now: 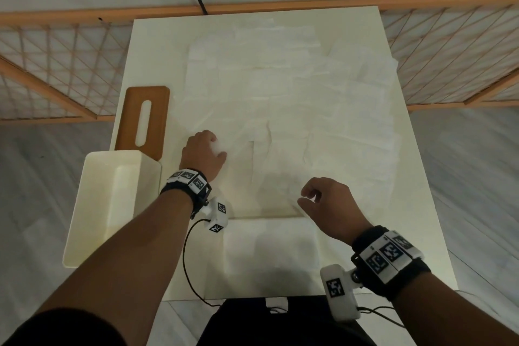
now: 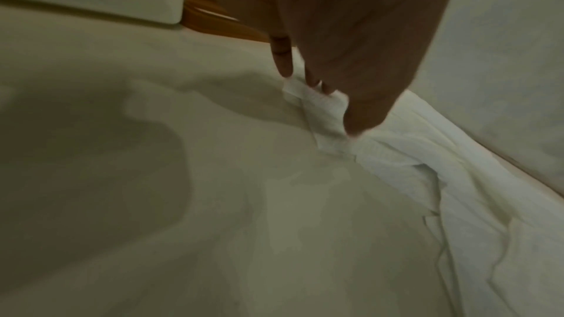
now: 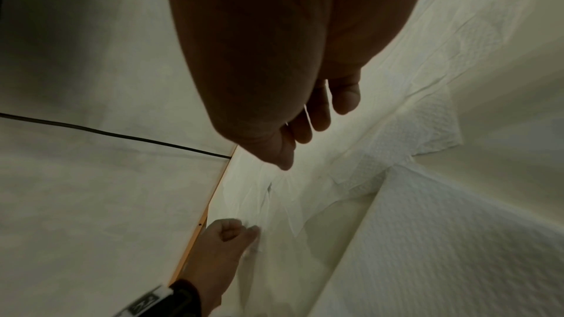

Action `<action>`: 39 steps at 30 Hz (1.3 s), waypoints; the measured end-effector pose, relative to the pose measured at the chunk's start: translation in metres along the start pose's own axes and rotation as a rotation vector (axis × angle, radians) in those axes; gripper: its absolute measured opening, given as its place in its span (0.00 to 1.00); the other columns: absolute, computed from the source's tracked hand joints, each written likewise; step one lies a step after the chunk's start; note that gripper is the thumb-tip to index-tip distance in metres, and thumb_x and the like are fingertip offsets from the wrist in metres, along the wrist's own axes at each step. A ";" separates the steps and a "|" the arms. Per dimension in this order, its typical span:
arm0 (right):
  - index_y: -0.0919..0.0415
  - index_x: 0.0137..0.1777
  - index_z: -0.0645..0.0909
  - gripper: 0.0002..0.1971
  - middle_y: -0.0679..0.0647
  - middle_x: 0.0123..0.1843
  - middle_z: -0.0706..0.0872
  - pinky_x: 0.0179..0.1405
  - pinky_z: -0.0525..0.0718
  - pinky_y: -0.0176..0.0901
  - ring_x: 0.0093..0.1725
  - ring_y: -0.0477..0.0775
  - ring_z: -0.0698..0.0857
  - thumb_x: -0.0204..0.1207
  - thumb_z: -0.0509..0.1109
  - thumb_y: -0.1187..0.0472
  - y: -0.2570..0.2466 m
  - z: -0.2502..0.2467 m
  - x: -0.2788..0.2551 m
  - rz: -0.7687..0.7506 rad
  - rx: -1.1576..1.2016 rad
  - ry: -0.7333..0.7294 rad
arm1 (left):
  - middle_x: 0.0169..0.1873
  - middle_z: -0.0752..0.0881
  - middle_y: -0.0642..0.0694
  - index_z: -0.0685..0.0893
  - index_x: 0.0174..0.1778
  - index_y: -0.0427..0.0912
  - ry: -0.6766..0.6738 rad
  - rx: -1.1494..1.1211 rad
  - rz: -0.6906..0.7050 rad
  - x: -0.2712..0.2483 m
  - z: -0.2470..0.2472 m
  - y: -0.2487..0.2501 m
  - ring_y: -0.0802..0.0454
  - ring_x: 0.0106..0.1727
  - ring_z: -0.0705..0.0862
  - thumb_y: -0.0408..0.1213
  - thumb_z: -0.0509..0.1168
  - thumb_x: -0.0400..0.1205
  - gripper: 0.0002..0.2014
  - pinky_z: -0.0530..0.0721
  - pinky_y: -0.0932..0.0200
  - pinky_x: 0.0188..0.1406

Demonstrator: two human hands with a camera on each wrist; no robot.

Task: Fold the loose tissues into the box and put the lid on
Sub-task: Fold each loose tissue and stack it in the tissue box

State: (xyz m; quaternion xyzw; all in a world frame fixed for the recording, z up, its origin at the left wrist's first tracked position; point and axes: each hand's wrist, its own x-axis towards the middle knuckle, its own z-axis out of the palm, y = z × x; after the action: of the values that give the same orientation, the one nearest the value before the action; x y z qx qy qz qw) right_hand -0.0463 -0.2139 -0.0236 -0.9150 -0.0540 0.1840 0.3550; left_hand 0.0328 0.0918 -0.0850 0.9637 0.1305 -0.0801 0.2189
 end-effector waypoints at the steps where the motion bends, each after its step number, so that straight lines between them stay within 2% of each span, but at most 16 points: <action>1: 0.48 0.42 0.81 0.07 0.40 0.40 0.82 0.38 0.71 0.20 0.37 0.37 0.78 0.76 0.75 0.59 0.000 0.000 -0.002 0.002 0.001 -0.012 | 0.58 0.83 0.45 0.82 0.61 0.42 -0.009 0.003 0.006 0.003 0.001 -0.001 0.43 0.63 0.78 0.42 0.71 0.79 0.16 0.78 0.45 0.64; 5: 0.47 0.41 0.81 0.06 0.42 0.40 0.83 0.37 0.72 0.23 0.37 0.39 0.79 0.76 0.74 0.58 0.005 0.001 -0.007 0.028 -0.009 -0.033 | 0.48 0.90 0.42 0.89 0.50 0.41 0.033 0.045 0.027 0.008 0.001 0.001 0.40 0.52 0.86 0.41 0.63 0.85 0.10 0.85 0.45 0.55; 9: 0.47 0.40 0.81 0.07 0.41 0.39 0.83 0.36 0.71 0.21 0.37 0.38 0.79 0.76 0.74 0.59 0.004 0.001 -0.010 0.044 -0.011 -0.037 | 0.51 0.91 0.42 0.91 0.49 0.41 0.085 -0.095 -0.024 0.000 -0.008 0.002 0.40 0.53 0.88 0.41 0.68 0.84 0.09 0.85 0.44 0.59; 11: 0.47 0.39 0.81 0.07 0.41 0.39 0.83 0.36 0.71 0.22 0.36 0.38 0.79 0.76 0.74 0.59 0.001 0.001 -0.008 0.046 -0.004 -0.038 | 0.49 0.92 0.43 0.92 0.47 0.41 0.115 -0.151 -0.043 -0.004 -0.016 0.004 0.43 0.53 0.89 0.42 0.71 0.82 0.08 0.85 0.50 0.58; 14: 0.45 0.38 0.80 0.09 0.40 0.38 0.84 0.36 0.72 0.22 0.36 0.38 0.80 0.75 0.74 0.59 -0.004 0.000 -0.004 0.027 0.017 -0.027 | 0.46 0.92 0.46 0.92 0.43 0.43 0.131 -0.186 -0.072 -0.011 -0.031 0.008 0.49 0.50 0.88 0.46 0.75 0.79 0.09 0.80 0.61 0.50; 20: 0.51 0.38 0.83 0.06 0.40 0.35 0.82 0.36 0.73 0.23 0.37 0.34 0.80 0.75 0.75 0.60 -0.018 -0.006 0.003 -0.029 0.056 -0.012 | 0.40 0.89 0.52 0.90 0.36 0.49 0.054 -0.266 -0.093 -0.024 -0.067 0.022 0.55 0.44 0.86 0.53 0.81 0.70 0.12 0.83 0.60 0.45; 22: 0.52 0.40 0.84 0.04 0.39 0.35 0.82 0.37 0.73 0.22 0.37 0.32 0.80 0.75 0.75 0.60 -0.022 -0.009 0.006 -0.052 0.067 -0.007 | 0.42 0.89 0.56 0.89 0.35 0.53 0.013 -0.297 -0.069 -0.028 -0.083 0.027 0.59 0.43 0.85 0.55 0.81 0.69 0.12 0.82 0.61 0.42; 26: 0.48 0.45 0.83 0.05 0.39 0.43 0.83 0.41 0.73 0.27 0.40 0.37 0.81 0.75 0.77 0.58 -0.030 -0.013 0.011 -0.078 0.074 0.014 | 0.47 0.90 0.63 0.88 0.35 0.51 -0.092 -0.303 0.016 -0.038 -0.121 0.043 0.69 0.47 0.85 0.52 0.78 0.74 0.11 0.76 0.70 0.43; 27: 0.49 0.50 0.84 0.08 0.41 0.49 0.84 0.45 0.75 0.30 0.44 0.39 0.81 0.73 0.78 0.58 -0.034 -0.014 0.012 -0.100 0.093 0.038 | 0.48 0.90 0.63 0.86 0.34 0.49 -0.136 -0.308 0.047 -0.043 -0.129 0.049 0.71 0.47 0.85 0.48 0.77 0.76 0.11 0.78 0.70 0.45; 29: 0.53 0.64 0.82 0.23 0.47 0.64 0.81 0.57 0.79 0.36 0.57 0.48 0.81 0.69 0.81 0.60 -0.045 -0.015 0.015 -0.186 0.116 0.094 | 0.48 0.92 0.58 0.82 0.32 0.43 -0.235 -0.359 0.102 -0.053 -0.143 0.060 0.65 0.50 0.88 0.39 0.76 0.78 0.11 0.85 0.58 0.54; 31: 0.52 0.80 0.72 0.42 0.53 0.80 0.71 0.74 0.71 0.43 0.76 0.55 0.71 0.65 0.83 0.61 -0.062 -0.019 0.019 -0.303 0.081 0.110 | 0.44 0.92 0.50 0.81 0.32 0.41 -0.309 -0.414 0.158 -0.063 -0.154 0.071 0.59 0.53 0.90 0.33 0.73 0.80 0.11 0.85 0.50 0.56; 32: 0.50 0.84 0.65 0.48 0.54 0.85 0.63 0.78 0.65 0.44 0.82 0.56 0.63 0.63 0.84 0.61 -0.072 -0.022 0.021 -0.342 0.067 0.097 | 0.41 0.91 0.46 0.80 0.32 0.42 -0.324 -0.441 0.189 -0.069 -0.159 0.076 0.59 0.52 0.90 0.31 0.71 0.81 0.12 0.84 0.53 0.53; 34: 0.46 0.87 0.58 0.56 0.53 0.89 0.54 0.80 0.58 0.44 0.86 0.52 0.54 0.61 0.86 0.61 -0.087 -0.027 0.030 -0.361 0.079 0.024 | 0.34 0.83 0.42 0.77 0.30 0.42 -0.324 -0.553 0.216 -0.076 -0.169 0.083 0.62 0.39 0.86 0.29 0.69 0.82 0.14 0.78 0.69 0.38; 36: 0.45 0.85 0.63 0.53 0.50 0.88 0.60 0.82 0.60 0.44 0.85 0.48 0.59 0.62 0.87 0.60 -0.095 -0.033 0.037 -0.275 0.203 -0.090 | 0.30 0.75 0.47 0.75 0.31 0.42 -0.291 -0.734 0.176 -0.084 -0.178 0.087 0.62 0.30 0.75 0.32 0.68 0.79 0.12 0.68 0.73 0.28; 37: 0.47 0.81 0.70 0.45 0.48 0.84 0.70 0.81 0.66 0.45 0.82 0.46 0.68 0.64 0.86 0.62 -0.095 -0.036 0.040 -0.209 0.351 -0.158 | 0.30 0.76 0.51 0.75 0.32 0.42 -0.253 -0.827 0.145 -0.087 -0.182 0.086 0.62 0.31 0.74 0.34 0.67 0.78 0.10 0.68 0.71 0.30; 39: 0.59 0.68 0.83 0.23 0.52 0.67 0.88 0.69 0.81 0.45 0.68 0.48 0.85 0.72 0.78 0.70 -0.091 -0.038 0.042 -0.103 0.696 -0.291 | 0.32 0.82 0.55 0.79 0.35 0.44 -0.161 -0.981 0.033 -0.093 -0.184 0.080 0.59 0.36 0.81 0.36 0.66 0.81 0.08 0.76 0.66 0.40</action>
State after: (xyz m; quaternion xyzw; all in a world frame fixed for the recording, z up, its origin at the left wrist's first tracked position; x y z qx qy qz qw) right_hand 0.0100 -0.1602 0.0503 -0.6999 -0.0841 0.3014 0.6421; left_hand -0.0149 0.0837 0.1308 0.7399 0.1204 -0.0799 0.6571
